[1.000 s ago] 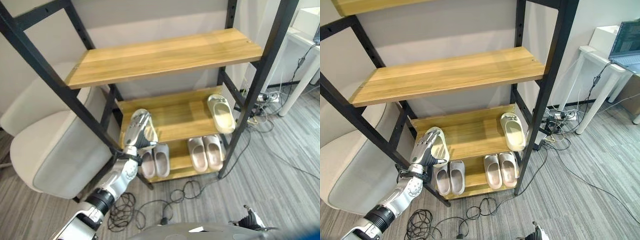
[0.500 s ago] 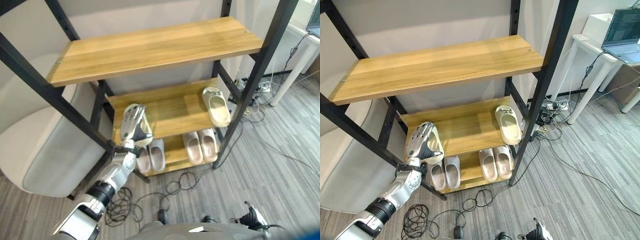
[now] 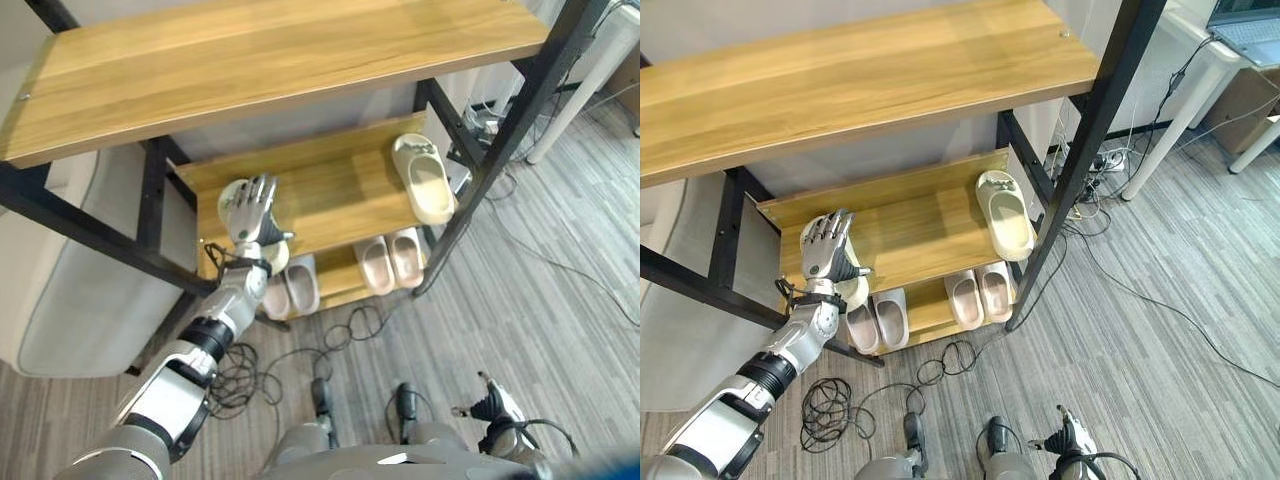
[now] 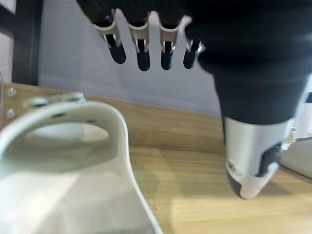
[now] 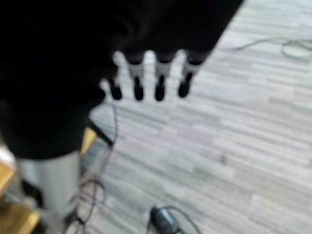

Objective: Arrange the slippers neatly on the shoe rack.

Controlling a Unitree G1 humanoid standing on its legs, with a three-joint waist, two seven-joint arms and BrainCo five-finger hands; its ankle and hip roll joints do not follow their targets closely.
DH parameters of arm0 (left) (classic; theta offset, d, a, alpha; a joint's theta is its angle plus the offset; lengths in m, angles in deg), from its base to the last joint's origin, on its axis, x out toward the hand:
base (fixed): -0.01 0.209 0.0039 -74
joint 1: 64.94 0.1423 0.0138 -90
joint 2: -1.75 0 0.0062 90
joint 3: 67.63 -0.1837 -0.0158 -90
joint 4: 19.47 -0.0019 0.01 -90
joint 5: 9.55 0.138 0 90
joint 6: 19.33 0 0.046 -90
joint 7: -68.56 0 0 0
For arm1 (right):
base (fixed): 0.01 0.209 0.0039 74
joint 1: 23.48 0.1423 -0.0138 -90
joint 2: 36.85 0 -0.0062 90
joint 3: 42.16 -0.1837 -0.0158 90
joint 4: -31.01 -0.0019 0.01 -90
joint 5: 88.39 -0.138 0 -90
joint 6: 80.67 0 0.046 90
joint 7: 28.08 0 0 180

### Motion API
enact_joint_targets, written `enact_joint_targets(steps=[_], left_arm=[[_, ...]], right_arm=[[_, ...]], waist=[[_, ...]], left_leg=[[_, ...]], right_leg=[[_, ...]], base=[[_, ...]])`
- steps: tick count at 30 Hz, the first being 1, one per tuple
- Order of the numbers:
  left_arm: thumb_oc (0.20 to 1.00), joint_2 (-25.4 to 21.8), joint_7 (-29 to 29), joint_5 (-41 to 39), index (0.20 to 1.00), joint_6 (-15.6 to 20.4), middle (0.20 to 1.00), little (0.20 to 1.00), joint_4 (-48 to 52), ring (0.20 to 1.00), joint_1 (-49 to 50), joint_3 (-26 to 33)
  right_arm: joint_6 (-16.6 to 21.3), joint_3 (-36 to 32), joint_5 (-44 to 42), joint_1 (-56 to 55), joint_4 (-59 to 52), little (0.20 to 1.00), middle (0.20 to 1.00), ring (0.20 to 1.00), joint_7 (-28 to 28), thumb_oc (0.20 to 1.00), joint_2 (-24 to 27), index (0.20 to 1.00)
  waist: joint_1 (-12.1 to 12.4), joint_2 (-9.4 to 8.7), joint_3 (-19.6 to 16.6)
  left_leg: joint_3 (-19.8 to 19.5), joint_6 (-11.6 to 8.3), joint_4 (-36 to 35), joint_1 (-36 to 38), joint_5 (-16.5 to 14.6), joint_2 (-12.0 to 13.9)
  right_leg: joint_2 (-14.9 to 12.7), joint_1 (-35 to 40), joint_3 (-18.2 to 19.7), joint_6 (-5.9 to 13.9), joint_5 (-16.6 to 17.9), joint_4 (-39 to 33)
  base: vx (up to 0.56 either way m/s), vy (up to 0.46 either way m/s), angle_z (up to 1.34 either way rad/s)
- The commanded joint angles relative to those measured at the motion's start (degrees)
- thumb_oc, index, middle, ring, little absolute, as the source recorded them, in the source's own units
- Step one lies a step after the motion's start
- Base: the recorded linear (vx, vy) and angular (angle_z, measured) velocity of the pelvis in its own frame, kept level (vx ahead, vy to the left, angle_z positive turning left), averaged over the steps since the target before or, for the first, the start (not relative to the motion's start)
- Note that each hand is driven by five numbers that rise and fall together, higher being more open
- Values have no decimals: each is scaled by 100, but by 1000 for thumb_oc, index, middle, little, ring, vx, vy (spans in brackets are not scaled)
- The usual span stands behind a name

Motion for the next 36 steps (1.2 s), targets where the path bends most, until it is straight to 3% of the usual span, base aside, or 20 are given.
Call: enact_joint_targets(steps=[1, 16, 27, 36], left_arm=[[1000, -407, 473, -101, 1000, -16, 1000, 1000, -155, 1000, -632, 238], [1000, -657, 811, -260, 1000, -92, 1000, 1000, 122, 1000, -196, 860], [1000, -864, 903, -90, 1000, -232, 1000, 1000, -546, 1000, -1069, 261], [1000, -871, 1068, -135, 1000, -289, 1000, 1000, -664, 1000, -1506, 124]], right_arm=[[122, 101, -50, 81, -205, 1000, 1000, 1000, 113, 1000, 75, 1000], [135, 141, 48, -20, -42, 1000, 1000, 1000, 87, 1000, -126, 1000], [213, 316, -42, 138, 21, 1000, 1000, 1000, 153, 1000, -179, 1000], [265, 348, -166, 248, 18, 1000, 1000, 1000, 188, 1000, -237, 1000]], waist=[[8, -205, -18], [131, -262, -100], [62, -356, 90], [41, -402, 181]], left_leg=[[-317, 81, 216, -319, -179, -260], [-365, 116, 132, -240, -219, -318], [-374, 142, 215, -650, -170, -288], [-390, 157, 304, -917, -155, -309]], right_leg=[[-290, -85, -135, 575, -481, 432], [-284, -30, -196, 604, -483, 390], [-280, -443, -143, 602, -387, 467], [-298, -669, -119, 619, -327, 509]], base=[[30, 4, 0], [11, 6, 1], [-13, 6, -1], [-3, 1, 0]])
